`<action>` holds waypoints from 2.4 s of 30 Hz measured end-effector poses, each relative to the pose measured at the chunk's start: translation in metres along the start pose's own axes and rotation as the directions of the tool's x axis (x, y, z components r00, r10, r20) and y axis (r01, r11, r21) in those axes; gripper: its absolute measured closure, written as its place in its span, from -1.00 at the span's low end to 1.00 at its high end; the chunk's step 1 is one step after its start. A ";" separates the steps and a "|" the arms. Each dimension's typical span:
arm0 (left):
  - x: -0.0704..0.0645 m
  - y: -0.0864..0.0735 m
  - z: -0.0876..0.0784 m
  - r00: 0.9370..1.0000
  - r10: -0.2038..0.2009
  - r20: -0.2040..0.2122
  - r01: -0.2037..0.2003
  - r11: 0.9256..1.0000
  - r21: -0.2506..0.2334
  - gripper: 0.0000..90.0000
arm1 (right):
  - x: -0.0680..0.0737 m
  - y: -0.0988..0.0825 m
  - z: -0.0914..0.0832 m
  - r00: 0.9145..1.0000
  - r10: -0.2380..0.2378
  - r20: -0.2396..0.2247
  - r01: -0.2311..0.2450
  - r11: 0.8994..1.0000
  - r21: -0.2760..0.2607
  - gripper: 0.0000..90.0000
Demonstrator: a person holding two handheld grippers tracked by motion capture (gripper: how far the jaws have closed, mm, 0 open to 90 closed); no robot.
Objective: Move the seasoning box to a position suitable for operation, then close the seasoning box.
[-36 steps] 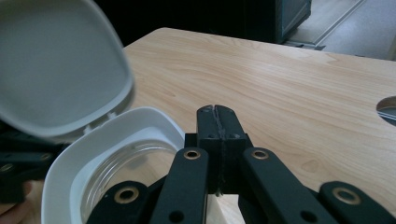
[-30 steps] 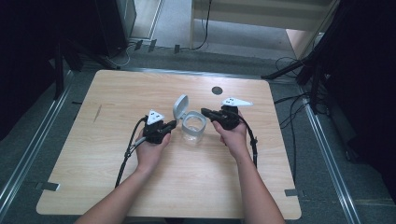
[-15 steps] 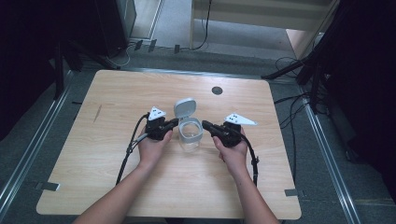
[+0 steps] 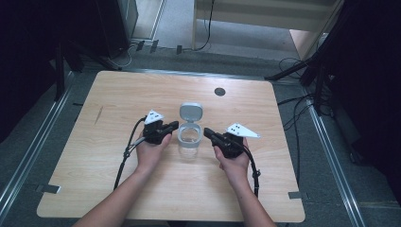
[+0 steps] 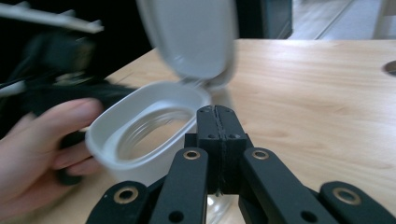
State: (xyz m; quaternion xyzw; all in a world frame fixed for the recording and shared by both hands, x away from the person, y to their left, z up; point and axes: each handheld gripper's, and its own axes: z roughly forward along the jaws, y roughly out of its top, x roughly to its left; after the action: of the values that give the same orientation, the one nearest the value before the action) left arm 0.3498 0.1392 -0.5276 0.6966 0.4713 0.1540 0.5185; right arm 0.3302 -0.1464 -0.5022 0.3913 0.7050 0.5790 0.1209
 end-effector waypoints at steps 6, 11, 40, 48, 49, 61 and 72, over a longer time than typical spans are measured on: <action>0.026 -0.020 -0.048 1.000 0.011 -0.020 -0.012 0.999 -0.044 0.08 | -0.020 0.015 0.004 0.996 -0.010 0.086 0.010 1.000 -0.010 1.00; 0.048 -0.048 -0.101 0.994 0.069 -0.089 -0.069 0.998 0.001 -0.51 | -0.024 0.026 0.011 0.995 -0.021 0.102 0.022 1.000 -0.004 1.00; 0.106 -0.086 -0.194 0.962 -0.028 -0.272 0.008 0.997 -0.076 -0.70 | -0.005 0.064 0.026 0.998 -0.061 0.011 0.061 0.998 -0.002 1.00; 0.106 -0.086 -0.193 0.961 -0.023 -0.274 0.005 0.998 -0.066 -0.70 | -0.014 0.051 -0.020 0.995 -0.052 0.085 0.056 0.998 -0.042 0.65; 0.106 -0.085 -0.193 0.961 -0.022 -0.275 0.006 0.998 -0.057 -0.70 | -0.016 0.044 -0.034 0.988 -0.055 0.146 0.064 0.996 -0.058 0.09; 0.105 -0.085 -0.191 0.960 -0.012 -0.280 -0.003 0.999 -0.051 -0.70 | -0.042 0.002 -0.109 0.923 0.033 0.384 -0.015 0.999 -0.050 -0.71; 0.104 -0.085 -0.191 0.960 -0.006 -0.279 -0.007 0.999 -0.046 -0.70 | -0.059 -0.041 -0.154 0.899 0.038 0.436 -0.043 0.999 0.002 -0.69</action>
State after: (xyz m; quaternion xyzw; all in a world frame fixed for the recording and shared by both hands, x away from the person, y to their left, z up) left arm 0.2262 0.3363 -0.5507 0.6560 0.5358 0.2618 0.4627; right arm 0.2566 -0.2998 -0.5101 0.5261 0.6552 0.4751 0.2612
